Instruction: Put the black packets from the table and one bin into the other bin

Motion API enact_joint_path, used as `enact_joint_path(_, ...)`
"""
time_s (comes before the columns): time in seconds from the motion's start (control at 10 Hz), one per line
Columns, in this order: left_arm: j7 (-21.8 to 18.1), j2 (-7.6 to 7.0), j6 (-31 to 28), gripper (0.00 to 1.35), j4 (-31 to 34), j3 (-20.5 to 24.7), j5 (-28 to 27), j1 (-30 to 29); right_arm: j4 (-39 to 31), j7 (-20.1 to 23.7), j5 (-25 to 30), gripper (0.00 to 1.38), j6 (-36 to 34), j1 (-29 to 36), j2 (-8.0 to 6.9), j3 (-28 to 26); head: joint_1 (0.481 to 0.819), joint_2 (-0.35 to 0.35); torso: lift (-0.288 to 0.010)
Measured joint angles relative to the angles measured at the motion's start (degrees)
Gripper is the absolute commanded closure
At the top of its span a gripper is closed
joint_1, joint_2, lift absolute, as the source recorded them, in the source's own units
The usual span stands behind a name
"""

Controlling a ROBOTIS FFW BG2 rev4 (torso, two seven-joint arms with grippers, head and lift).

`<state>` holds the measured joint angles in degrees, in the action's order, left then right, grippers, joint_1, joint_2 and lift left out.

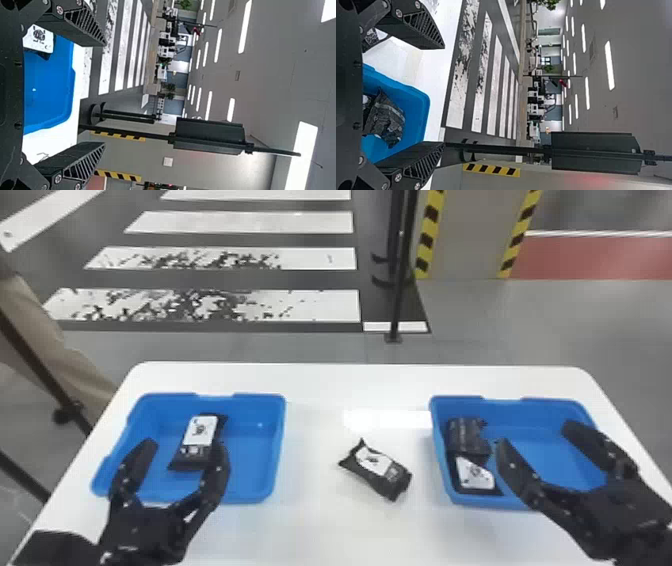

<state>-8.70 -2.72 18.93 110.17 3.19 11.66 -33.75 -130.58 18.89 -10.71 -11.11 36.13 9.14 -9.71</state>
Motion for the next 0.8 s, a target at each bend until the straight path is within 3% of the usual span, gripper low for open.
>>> enact_joint_path(0.6,0.00,0.00,-0.25,0.15,0.00,-0.07,0.16,0.01,0.14,0.00,-0.04,0.17,0.00,-0.26,0.12,0.18,0.695,0.015,-0.110)
enact_joint_path(0.8,0.00,0.00,-0.52,0.15,0.00,-0.21,0.06,0.01,1.15,0.04,-0.12,0.17,0.01,-1.79,1.02,2.22,0.695,0.034,-0.110)
